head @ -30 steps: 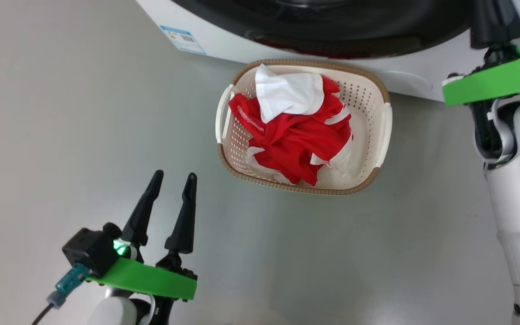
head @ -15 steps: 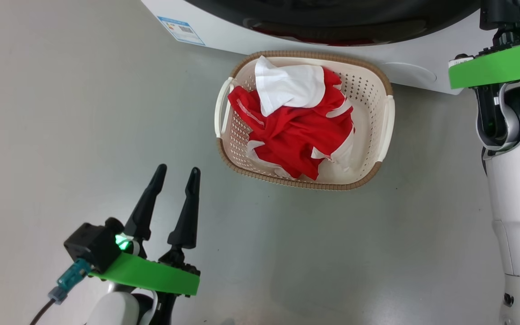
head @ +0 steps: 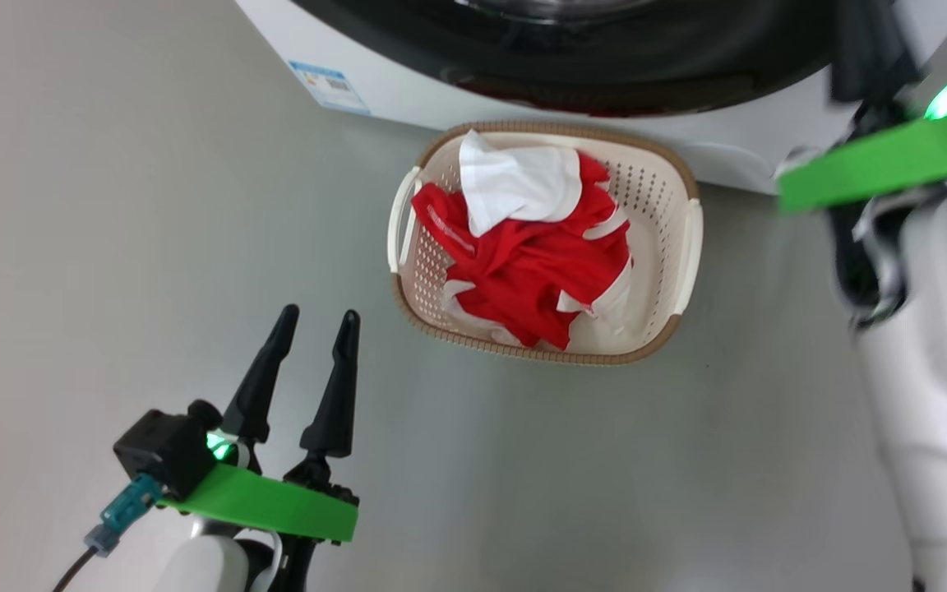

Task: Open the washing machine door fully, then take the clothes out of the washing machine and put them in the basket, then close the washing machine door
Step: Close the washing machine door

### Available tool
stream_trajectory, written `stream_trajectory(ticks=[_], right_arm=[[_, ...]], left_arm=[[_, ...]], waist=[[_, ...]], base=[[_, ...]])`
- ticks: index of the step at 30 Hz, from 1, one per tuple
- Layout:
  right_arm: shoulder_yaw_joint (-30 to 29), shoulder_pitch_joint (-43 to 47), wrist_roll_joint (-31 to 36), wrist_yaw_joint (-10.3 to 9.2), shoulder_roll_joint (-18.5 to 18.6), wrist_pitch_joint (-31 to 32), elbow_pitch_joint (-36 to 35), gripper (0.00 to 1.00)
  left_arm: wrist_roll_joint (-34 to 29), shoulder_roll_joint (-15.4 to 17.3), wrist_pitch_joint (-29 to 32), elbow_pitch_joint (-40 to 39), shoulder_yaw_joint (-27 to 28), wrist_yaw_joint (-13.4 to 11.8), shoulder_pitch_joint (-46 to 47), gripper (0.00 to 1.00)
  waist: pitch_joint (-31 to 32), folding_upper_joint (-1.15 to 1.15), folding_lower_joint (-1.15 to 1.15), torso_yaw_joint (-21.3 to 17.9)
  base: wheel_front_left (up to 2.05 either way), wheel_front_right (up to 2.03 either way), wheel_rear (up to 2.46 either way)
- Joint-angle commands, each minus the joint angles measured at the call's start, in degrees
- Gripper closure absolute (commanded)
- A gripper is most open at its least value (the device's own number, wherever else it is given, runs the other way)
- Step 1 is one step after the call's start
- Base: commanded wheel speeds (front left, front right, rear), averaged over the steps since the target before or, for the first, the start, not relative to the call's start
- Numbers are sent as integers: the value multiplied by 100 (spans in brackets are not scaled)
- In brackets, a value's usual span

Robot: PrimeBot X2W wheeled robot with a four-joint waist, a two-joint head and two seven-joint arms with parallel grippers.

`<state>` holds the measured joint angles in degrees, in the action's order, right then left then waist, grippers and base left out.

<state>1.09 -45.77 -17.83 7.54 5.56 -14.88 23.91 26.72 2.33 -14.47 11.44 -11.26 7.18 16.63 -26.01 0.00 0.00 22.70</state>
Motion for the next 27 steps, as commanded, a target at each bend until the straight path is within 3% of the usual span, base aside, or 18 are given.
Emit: stream_trajectory(ticks=[1,7,9,11,12,27], right_arm=[[218,277,-86,-5,-132,-12,-159,100],[492,929,-264,-5,-150,-12,-316,100],[582,1125,-293,-5,-154,-12,-348,92],[644,1317,-323,-5,-158,-12,-393,50],[665,1412,-342,-5,-163,-12,-421,0],[626,2950,-490,-5,-244,-12,-829,0]], left_arm=[[-12,178,-52,-94,224,31,-118,0],[-74,299,-52,-71,301,31,-281,0],[-94,347,-52,-61,334,31,-343,0],[-116,394,-52,-56,362,31,-407,0],[-126,419,-52,-54,377,31,-441,0],[-308,638,-52,-117,693,31,-960,0]], waist=[[189,0,0,-89],[513,0,0,-233],[619,0,0,-291],[725,0,0,-347],[774,0,0,-379],[1444,0,0,-910]], base=[[0,0,0],[0,0,0],[0,0,0],[0,0,0],[0,0,0],[0,0,0]])
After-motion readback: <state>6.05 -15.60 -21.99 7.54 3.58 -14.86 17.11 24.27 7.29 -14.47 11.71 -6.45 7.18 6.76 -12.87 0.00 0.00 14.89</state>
